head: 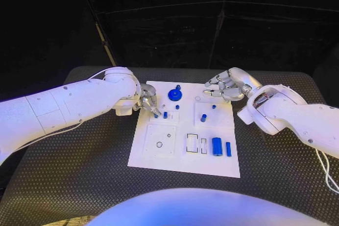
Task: Assemble the parts on the task board
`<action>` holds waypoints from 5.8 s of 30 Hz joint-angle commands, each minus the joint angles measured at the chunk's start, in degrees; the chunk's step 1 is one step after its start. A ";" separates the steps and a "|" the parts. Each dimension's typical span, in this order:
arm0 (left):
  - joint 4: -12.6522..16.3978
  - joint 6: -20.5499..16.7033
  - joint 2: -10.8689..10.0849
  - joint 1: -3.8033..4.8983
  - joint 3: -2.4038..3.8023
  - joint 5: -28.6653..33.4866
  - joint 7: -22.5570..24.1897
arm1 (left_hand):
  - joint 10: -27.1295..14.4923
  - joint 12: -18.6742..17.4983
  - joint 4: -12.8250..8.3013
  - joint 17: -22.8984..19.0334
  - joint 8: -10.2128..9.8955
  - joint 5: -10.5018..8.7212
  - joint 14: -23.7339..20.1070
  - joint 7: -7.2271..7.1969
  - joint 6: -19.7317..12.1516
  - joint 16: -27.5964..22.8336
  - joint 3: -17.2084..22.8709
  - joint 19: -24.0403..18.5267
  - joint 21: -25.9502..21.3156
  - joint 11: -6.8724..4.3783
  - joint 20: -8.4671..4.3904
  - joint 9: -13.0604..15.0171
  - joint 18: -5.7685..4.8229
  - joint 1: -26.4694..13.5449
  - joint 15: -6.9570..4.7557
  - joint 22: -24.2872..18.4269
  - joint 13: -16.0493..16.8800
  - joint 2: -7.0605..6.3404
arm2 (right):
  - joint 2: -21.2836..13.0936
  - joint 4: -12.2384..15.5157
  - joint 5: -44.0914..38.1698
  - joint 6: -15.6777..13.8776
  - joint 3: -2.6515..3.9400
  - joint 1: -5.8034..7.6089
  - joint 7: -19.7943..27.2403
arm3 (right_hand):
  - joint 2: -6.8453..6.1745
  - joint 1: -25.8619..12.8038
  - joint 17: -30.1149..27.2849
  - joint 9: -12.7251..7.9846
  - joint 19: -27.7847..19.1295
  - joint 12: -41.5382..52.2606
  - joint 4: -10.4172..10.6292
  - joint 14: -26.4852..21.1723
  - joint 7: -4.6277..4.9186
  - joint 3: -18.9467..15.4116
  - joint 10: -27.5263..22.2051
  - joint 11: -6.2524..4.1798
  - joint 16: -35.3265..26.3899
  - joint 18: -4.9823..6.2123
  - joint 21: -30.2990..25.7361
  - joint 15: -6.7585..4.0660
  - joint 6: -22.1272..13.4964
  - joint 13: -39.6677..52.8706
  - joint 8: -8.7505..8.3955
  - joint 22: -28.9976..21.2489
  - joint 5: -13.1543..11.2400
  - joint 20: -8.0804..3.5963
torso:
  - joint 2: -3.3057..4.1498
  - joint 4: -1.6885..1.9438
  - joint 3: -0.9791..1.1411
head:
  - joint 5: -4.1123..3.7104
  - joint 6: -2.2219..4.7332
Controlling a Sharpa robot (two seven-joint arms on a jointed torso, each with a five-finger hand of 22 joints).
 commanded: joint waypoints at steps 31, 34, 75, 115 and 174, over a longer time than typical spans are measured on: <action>1.65 -10.31 -1.87 -0.29 0.08 3.14 0.29 | -3.25 -4.11 11.16 15.10 -1.62 0.42 6.04 1.34 -2.48 0.18 -19.25 -0.19 -1.55 1.07 0.08 -1.53 0.85 -9.21 0.08 -0.87 -5.52 0.34 | -0.10 0.11 -0.13 -0.28 0.04 0.08 0.44 | 0.52 0.07 1.65 -0.09 -0.41 -0.30 0.15 3.22 0.03 -0.50 -0.32 -0.15 -0.51 0.46 -0.59 -0.33 -0.29 -0.27 0.34 -0.47 0.22 0.01 | 0.01 0.01 -0.03 | -0.12 0.58; 2.10 -10.86 -2.15 -0.29 0.19 3.26 0.33 | -3.47 -4.36 11.22 15.10 -1.68 0.42 6.04 1.40 -2.55 0.18 -19.71 -0.29 -1.75 1.12 0.13 -1.63 0.90 -9.11 0.13 -1.04 -5.86 0.53 | -0.08 0.08 -0.13 -0.29 0.04 0.08 0.45 | 0.52 0.07 1.65 -0.09 -0.41 -0.30 0.15 3.22 0.03 -0.50 -0.32 -0.15 -0.51 0.46 -0.59 -0.33 -0.29 -0.27 0.34 -0.47 0.22 0.01 | 0.02 0.01 -0.06 | -0.24 0.69; -3.58 -22.91 5.42 -1.51 -2.20 -16.57 28.35 | -20.19 -49.15 3.15 -11.21 -24.73 0.48 1.71 5.75 -0.23 -17.38 -19.50 -1.57 -20.59 6.65 3.46 -25.61 3.84 15.72 3.91 -17.32 -51.12 -1.87 | 0.39 -0.08 -0.13 -0.23 0.03 0.08 0.60 | 0.60 0.09 1.66 -0.10 -0.39 -0.26 0.20 3.22 0.04 -0.54 -0.30 -0.15 -0.52 0.45 -0.62 -0.32 -0.34 -0.23 0.34 -0.47 0.28 0.01 | 0.10 -0.07 -0.01 | -1.68 2.03; -8.22 -15.98 9.34 -1.92 -2.22 -19.62 25.18 | -13.85 -50.78 2.97 -12.29 -25.80 0.48 1.65 5.19 4.32 -16.01 -14.63 -0.68 -16.44 5.77 2.89 -27.57 3.22 16.91 3.26 -12.82 -54.04 0.15 | 0.55 -0.11 -0.13 -0.12 0.03 0.09 0.48 | 0.69 0.20 1.68 -0.09 -0.37 -0.18 0.20 3.23 0.02 -0.55 -0.23 -0.16 -0.52 0.45 -0.63 -0.32 -0.30 -0.13 0.39 -0.47 0.34 0.01 | 0.04 0.05 0.00 | -1.96 1.45; -0.04 -24.21 -1.59 -3.40 0.29 -14.17 26.61 | -9.51 -55.72 0.52 -13.96 -27.71 0.50 1.32 5.95 7.76 -15.20 -6.26 -0.58 -14.22 5.98 2.99 -29.15 2.84 16.32 3.41 -9.82 -54.71 -0.85 | 0.58 -0.57 -0.13 0.03 0.03 0.05 0.82 | 0.82 0.34 1.70 -0.05 -0.31 -0.11 0.21 3.24 0.00 -0.57 -0.17 -0.19 -0.53 0.44 -0.65 -0.34 -0.17 -0.06 0.51 -0.45 0.37 0.01 | 0.01 0.00 -0.03 | -1.15 2.43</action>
